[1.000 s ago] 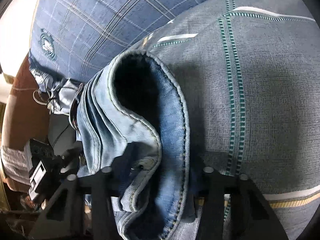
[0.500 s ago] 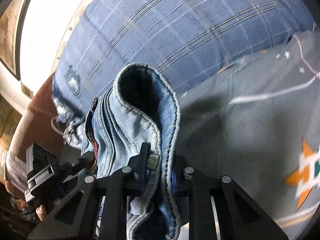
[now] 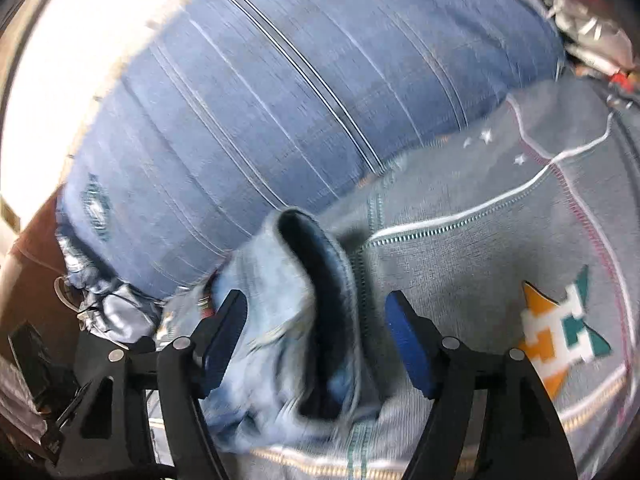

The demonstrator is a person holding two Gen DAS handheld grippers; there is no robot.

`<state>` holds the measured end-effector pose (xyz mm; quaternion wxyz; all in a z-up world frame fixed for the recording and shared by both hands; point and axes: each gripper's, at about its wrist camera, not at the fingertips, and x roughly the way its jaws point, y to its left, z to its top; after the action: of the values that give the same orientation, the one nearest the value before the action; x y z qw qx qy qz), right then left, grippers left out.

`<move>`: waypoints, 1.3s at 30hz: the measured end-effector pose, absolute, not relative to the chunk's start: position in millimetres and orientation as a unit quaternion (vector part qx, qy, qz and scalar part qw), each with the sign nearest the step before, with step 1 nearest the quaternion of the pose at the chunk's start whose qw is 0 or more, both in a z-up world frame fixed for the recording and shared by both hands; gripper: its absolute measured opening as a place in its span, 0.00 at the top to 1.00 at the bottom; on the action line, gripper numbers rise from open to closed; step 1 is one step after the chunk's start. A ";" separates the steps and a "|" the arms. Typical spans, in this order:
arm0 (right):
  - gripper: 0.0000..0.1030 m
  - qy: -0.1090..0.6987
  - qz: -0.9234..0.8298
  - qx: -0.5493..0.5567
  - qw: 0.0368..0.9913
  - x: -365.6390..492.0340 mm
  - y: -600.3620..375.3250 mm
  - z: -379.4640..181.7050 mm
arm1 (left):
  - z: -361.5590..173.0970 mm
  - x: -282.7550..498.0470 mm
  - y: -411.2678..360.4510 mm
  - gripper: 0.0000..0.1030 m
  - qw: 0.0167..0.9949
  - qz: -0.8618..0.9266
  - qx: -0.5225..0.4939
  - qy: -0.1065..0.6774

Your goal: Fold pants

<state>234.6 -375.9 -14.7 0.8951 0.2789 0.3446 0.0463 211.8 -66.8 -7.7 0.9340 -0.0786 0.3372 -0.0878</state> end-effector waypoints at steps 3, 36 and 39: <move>0.28 0.336 0.081 0.275 0.897 191.6 -362.5 -11.2 | 2.5 168.1 -58.3 0.11 0.952 -0.068 -0.058 0.294; 0.24 0.248 0.079 0.143 0.955 47.9 -295.8 2.0 | -18.9 52.4 -52.2 0.05 0.960 -0.043 -0.011 0.278; 0.24 0.248 0.079 0.140 0.955 47.8 -294.2 1.9 | -19.3 52.3 -54.7 0.05 0.959 -0.044 -0.006 0.278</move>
<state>47.8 -294.2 1.9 0.9553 0.1398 0.2480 0.0794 52.3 -54.7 -19.3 0.9594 -0.0061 0.2785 -0.0438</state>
